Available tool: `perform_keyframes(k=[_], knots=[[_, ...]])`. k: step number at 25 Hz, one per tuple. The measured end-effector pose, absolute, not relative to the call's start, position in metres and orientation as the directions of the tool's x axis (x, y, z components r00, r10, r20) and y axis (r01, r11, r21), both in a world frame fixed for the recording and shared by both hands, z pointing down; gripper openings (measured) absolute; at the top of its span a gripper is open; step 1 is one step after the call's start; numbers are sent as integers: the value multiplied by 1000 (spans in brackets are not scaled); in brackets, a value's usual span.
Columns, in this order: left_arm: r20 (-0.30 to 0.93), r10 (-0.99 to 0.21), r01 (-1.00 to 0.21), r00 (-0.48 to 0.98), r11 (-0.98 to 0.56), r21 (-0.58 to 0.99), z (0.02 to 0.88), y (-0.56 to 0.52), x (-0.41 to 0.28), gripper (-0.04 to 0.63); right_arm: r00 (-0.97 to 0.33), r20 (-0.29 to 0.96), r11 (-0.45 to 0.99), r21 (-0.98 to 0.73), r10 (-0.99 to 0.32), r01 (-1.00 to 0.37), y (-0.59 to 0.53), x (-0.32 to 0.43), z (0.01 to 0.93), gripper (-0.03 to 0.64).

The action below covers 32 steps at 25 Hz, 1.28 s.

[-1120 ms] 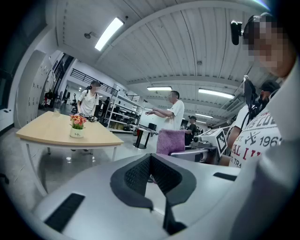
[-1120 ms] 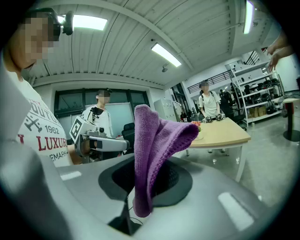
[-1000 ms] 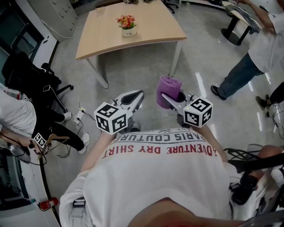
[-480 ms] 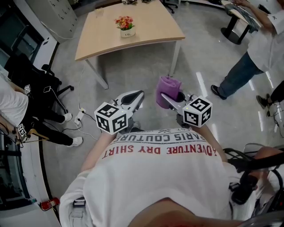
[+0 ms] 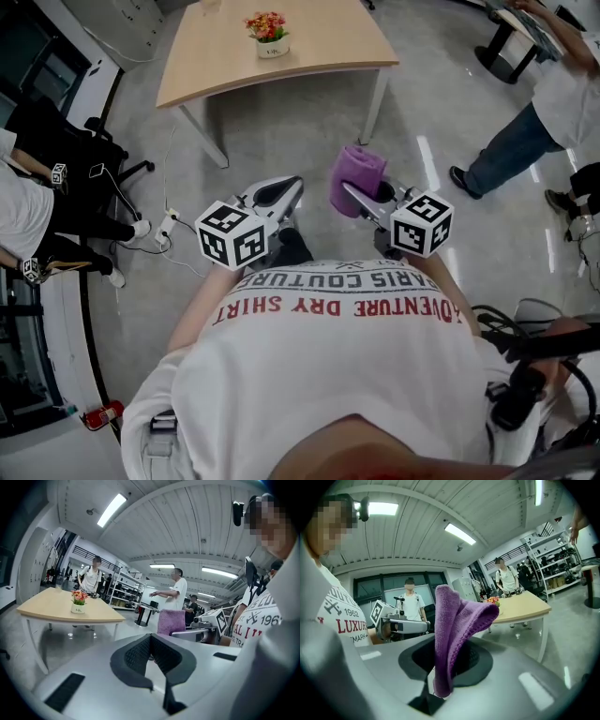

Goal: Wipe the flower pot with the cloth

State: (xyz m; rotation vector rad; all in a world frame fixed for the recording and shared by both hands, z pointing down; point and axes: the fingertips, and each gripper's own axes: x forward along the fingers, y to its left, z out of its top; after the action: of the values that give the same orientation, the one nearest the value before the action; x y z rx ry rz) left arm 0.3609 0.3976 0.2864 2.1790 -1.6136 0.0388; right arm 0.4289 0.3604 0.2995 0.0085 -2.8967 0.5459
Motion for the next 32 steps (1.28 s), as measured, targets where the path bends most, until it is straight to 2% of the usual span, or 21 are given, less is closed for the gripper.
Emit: perform_keyframes(k=[12,20,25,32], knots=[[218,-930,-897,295,-192,398,323,351,262,2,-972,235,924,-373,4,-86,312,348,345,60],[189,-959,-904,211,-118,411,337,281,83,2,-949,315,920,-363,-28,-148,235,224,361,60],[135,-957,-860,257,-162,484,338,220,-30,2,-935,347,916,-348,-74,-201,163,132,357,60],[210,-915,-889,344,-245,386,335,129,-114,25,-926,354,912,-322,-134,-255,80,35,342,60]])
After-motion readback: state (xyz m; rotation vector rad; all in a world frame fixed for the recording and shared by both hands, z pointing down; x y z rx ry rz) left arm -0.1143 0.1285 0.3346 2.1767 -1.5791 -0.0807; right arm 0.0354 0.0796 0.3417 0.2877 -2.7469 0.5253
